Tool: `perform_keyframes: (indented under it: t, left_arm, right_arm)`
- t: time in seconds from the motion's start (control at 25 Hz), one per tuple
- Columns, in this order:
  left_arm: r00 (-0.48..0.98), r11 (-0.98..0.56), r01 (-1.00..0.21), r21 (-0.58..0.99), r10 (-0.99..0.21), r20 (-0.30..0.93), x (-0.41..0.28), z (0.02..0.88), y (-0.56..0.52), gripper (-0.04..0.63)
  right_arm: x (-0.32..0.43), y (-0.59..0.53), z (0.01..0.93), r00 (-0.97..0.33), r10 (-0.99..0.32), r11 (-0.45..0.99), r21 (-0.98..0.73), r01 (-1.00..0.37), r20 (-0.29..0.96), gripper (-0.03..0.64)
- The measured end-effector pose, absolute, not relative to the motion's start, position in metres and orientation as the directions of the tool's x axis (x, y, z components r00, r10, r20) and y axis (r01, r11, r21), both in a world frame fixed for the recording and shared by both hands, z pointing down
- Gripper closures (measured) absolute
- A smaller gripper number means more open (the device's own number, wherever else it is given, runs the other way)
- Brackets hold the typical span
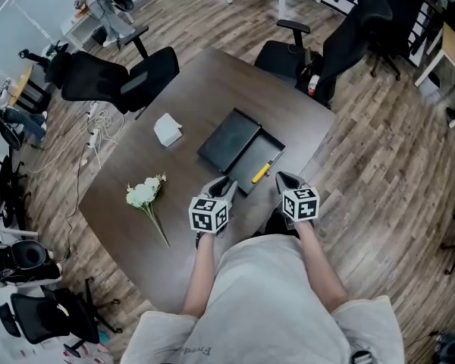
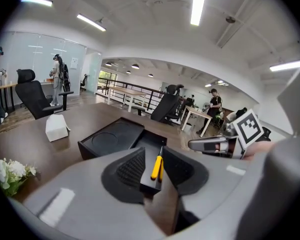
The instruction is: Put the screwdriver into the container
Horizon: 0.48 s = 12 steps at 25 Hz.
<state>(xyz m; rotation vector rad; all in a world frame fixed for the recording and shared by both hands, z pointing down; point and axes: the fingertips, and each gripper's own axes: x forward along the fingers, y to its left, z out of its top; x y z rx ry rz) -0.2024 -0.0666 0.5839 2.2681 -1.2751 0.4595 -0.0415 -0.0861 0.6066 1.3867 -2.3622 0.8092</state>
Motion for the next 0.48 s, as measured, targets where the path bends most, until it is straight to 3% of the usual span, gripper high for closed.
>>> perform_keyframes:
  t: [0.48]
  left_arm:
    - [0.517, -0.441, -0.855, 0.273, -0.679, 0.521, -0.203, 0.597, -0.06, 0.43]
  right_arm:
    - [-0.04, -0.076, 0.618, -0.499, -0.688, 0.345, -0.367, -0.864, 0.527, 0.621]
